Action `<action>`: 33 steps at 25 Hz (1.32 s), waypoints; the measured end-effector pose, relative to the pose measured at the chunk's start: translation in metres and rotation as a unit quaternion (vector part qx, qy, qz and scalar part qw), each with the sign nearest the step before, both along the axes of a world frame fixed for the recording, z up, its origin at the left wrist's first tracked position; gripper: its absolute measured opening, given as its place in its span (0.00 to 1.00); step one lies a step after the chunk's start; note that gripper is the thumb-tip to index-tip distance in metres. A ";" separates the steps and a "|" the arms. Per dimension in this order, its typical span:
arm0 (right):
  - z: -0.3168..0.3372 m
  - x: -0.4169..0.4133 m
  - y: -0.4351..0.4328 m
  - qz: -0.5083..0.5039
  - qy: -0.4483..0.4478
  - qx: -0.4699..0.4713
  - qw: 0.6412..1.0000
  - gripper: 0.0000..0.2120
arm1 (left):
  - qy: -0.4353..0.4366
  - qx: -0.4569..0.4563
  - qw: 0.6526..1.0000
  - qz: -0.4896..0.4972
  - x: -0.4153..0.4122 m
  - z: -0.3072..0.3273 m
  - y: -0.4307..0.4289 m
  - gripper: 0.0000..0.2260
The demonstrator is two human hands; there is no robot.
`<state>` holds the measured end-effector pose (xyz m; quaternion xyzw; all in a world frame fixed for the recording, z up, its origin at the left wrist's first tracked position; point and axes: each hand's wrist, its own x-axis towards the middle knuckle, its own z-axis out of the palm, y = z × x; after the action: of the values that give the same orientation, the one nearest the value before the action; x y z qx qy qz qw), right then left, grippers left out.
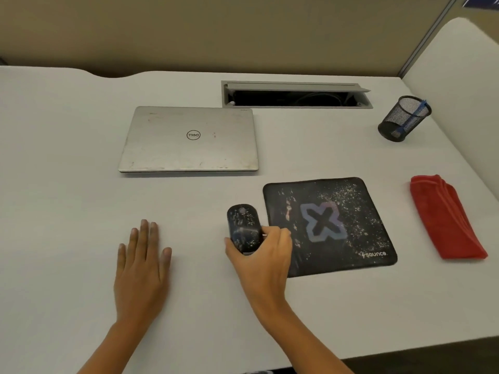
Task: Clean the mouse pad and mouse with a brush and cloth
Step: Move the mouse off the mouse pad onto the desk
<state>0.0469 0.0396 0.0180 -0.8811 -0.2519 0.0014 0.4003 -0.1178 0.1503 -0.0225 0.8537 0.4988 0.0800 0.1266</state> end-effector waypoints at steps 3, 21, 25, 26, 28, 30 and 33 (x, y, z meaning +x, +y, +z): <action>-0.010 -0.015 0.013 0.002 -0.001 -0.025 1.000 0.27 | -0.004 0.000 1.000 -0.001 -0.001 0.000 0.000 0.31; -0.024 -0.034 0.022 -0.007 -0.094 -0.109 0.990 0.31 | -0.019 0.003 1.000 0.002 -0.002 -0.003 0.002 0.30; -0.020 -0.033 0.023 -0.002 -0.109 -0.155 0.982 0.34 | -0.021 0.003 1.000 0.000 -0.003 -0.003 0.002 0.29; -0.018 -0.033 0.022 -0.003 -0.110 -0.161 0.981 0.36 | -0.023 0.002 1.000 -0.001 -0.003 -0.003 0.002 0.29; -0.014 -0.029 0.018 -0.001 -0.110 -0.140 0.984 0.37 | -0.029 0.001 1.000 -0.002 -0.003 -0.003 0.002 0.29; -0.009 -0.019 0.007 0.012 -0.108 -0.084 0.990 0.34 | -0.039 -0.002 0.999 -0.004 -0.003 -0.002 0.001 0.29; -0.003 0.006 -0.021 0.047 -0.096 0.014 0.994 0.23 | -0.098 -0.037 0.995 0.005 -0.003 0.004 -0.001 0.28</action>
<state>0.0528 0.0188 0.0149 -0.8585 -0.3306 -0.0683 0.3861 -0.1209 0.1497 -0.0184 0.8339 0.4912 0.1449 0.2059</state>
